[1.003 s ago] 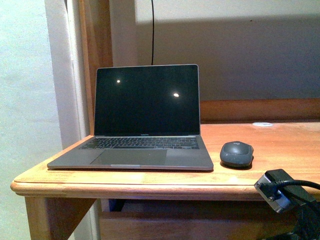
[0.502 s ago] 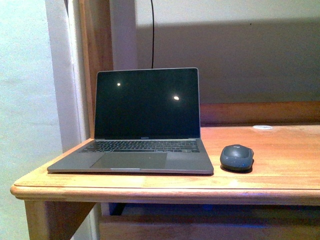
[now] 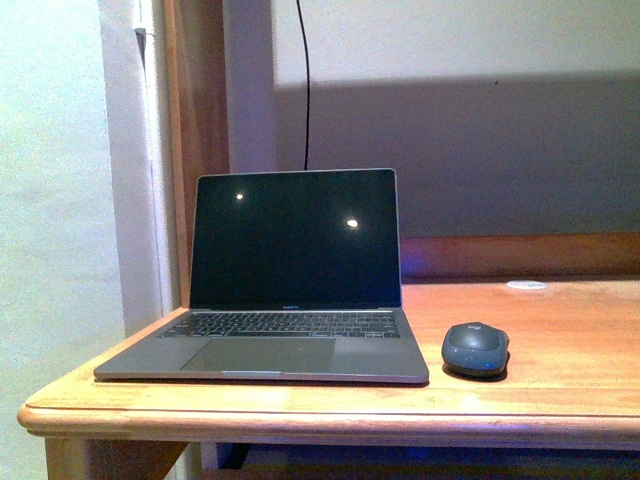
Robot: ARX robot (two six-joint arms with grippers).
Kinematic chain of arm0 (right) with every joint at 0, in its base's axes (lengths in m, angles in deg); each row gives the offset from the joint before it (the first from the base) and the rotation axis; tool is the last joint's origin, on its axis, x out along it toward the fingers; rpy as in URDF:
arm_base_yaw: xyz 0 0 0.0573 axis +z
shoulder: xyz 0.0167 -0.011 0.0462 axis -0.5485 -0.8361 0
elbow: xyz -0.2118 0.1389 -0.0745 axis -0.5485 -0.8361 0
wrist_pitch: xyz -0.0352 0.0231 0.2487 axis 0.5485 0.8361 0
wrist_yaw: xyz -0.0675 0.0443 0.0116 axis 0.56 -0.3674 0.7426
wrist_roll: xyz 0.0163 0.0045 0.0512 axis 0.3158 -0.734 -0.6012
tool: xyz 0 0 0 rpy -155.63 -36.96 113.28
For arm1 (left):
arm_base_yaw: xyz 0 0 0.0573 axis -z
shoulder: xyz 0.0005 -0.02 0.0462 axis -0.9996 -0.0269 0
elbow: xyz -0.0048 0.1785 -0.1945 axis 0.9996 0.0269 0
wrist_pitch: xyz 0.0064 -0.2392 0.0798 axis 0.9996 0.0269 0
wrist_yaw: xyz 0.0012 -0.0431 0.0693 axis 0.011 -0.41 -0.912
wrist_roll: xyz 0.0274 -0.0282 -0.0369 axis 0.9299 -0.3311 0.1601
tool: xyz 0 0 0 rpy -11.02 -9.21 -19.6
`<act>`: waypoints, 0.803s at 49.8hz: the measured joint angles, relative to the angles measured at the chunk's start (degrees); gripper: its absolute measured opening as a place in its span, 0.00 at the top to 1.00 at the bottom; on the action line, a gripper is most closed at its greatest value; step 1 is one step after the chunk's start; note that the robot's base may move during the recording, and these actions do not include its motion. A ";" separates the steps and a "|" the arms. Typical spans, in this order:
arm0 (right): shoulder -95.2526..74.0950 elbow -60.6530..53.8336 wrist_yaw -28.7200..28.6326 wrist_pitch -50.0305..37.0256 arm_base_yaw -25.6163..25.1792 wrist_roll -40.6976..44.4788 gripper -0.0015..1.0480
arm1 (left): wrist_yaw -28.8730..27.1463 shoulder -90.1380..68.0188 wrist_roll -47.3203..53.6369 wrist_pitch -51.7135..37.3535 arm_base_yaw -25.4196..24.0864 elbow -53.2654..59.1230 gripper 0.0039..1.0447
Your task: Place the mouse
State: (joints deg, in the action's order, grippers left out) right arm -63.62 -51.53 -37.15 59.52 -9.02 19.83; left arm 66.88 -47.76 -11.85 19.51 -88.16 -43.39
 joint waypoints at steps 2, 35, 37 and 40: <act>0.11 -0.07 0.11 -0.26 -0.04 0.20 0.07 | 0.00 0.00 0.00 0.02 0.00 0.00 0.07; 33.57 -17.05 52.61 -21.00 31.15 -16.41 0.97 | 0.13 0.02 0.02 0.02 0.00 0.00 0.07; 34.14 -17.05 53.29 -20.37 31.82 -16.41 0.97 | 0.13 0.02 0.02 0.02 0.00 0.00 0.07; 35.67 -17.05 54.90 -18.91 33.53 -16.44 0.97 | 0.13 0.02 0.02 0.02 0.00 0.00 0.07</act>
State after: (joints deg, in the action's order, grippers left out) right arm -27.95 -68.58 17.76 40.61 24.51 3.39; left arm 67.01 -47.74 -11.83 19.53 -88.16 -43.39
